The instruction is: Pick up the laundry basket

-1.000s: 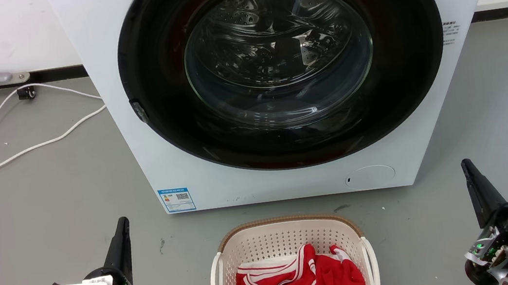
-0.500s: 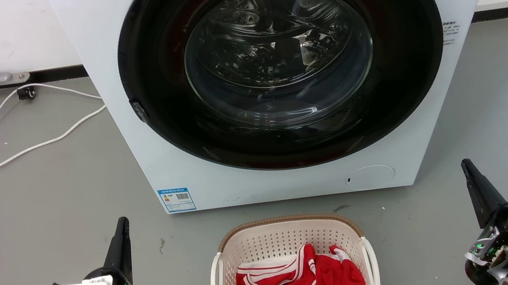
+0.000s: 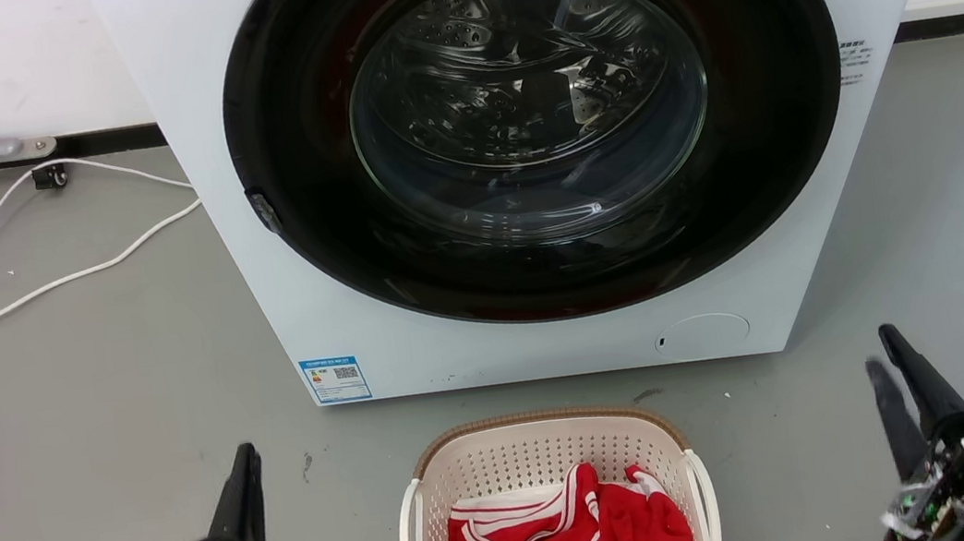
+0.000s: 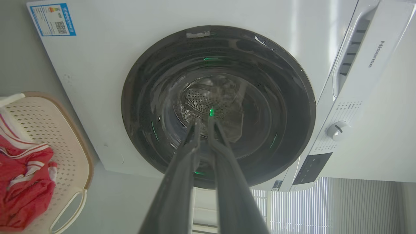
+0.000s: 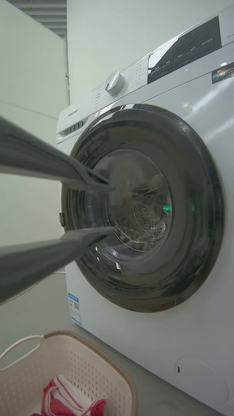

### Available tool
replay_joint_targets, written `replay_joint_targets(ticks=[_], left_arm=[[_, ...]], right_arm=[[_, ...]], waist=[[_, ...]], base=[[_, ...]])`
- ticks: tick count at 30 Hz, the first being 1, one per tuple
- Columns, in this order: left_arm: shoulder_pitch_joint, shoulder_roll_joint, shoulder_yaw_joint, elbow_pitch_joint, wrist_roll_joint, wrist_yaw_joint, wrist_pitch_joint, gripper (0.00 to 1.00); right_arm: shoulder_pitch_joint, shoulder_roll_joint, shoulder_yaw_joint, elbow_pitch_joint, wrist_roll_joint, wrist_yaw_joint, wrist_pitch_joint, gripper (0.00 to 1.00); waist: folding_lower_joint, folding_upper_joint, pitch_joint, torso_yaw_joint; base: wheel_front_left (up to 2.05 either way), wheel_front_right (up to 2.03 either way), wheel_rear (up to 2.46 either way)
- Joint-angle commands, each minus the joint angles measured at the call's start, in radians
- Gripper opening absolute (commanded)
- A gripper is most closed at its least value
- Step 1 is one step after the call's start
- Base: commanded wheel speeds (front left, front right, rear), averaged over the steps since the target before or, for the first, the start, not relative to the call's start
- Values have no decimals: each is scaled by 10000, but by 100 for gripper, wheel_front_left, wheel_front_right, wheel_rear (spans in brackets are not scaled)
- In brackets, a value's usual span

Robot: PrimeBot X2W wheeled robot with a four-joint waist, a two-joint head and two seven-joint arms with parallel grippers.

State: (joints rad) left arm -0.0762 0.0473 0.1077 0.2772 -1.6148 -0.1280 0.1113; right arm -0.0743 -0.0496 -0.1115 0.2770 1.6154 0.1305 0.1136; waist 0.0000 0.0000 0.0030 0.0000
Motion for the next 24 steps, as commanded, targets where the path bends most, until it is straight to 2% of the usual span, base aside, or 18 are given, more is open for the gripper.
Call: replay_joint_targets(ticks=[1, 16, 24], left_arm=[[-47, 12, -34, -119, 78, -2, -83, 100], [182, 19, 24, -481, 807, -8, -813, 100], [162, 22, 503, -684, 1717, 147, -1152, 100]], right_arm=[[-45, -8, 46, -128, -54, 0, -82, 100], [212, -11, 176, -401, -946, 1, -816, 100], [120, -13, -175, -619, -2685, 1, -1159, 100]], waist=[[0, 0, 1, 0], [0, 0, 3, 6], [0, 0, 31, 17]], base=[[0, 0, 0], [0, 0, 0], [0, 0, 0]])
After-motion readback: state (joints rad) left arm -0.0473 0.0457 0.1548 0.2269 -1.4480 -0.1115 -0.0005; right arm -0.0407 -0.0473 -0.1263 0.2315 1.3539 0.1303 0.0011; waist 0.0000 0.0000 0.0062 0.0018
